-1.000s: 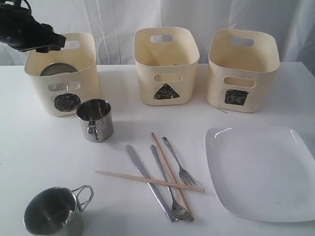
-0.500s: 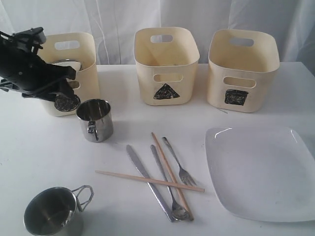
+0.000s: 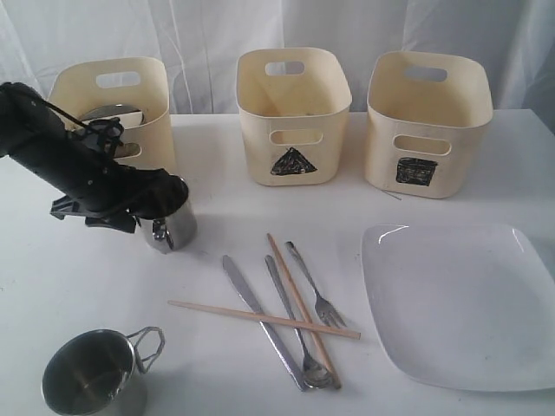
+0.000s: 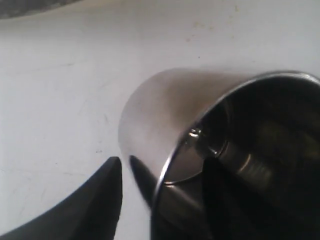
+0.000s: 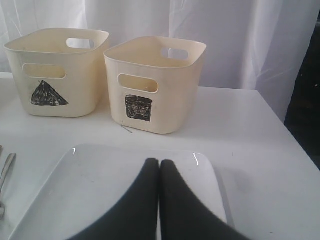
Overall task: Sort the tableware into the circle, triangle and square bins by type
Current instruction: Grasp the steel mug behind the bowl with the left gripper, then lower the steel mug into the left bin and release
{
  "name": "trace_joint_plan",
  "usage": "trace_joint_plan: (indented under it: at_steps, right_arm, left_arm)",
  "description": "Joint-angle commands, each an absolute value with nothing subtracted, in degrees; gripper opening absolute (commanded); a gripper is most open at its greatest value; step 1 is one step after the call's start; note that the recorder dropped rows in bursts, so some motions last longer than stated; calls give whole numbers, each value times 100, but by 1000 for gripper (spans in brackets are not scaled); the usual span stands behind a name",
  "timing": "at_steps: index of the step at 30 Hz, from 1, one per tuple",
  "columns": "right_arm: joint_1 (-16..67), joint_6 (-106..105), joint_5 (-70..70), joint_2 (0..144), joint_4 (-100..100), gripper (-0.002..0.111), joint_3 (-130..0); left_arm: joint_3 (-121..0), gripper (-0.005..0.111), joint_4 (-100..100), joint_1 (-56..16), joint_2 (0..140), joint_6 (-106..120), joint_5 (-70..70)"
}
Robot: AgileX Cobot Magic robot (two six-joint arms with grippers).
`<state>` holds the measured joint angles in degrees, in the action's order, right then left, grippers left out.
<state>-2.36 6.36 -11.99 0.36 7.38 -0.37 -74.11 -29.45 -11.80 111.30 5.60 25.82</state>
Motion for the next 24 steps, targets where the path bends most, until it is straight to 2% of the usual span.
trace_joint_plan:
  at_steps: [1,7,18,24]
  right_arm:
    - [-279,629,-1189,0,734,0,0]
    - [-279,629,-1189,0,734,0,0]
    - [-279,629,-1189,0,734,0,0]
    - [-279,629,-1189,0,734,0,0]
  left_arm:
    - [-7370,44,-3014,-1229,11199,623,2775]
    - [-7370,0,-2992,-1229,11121,623,2853]
    - [-7817,0,-1719,-1206,9363,640,3517]
    - [-8203,0,-565,-1206,8406,640,1853]
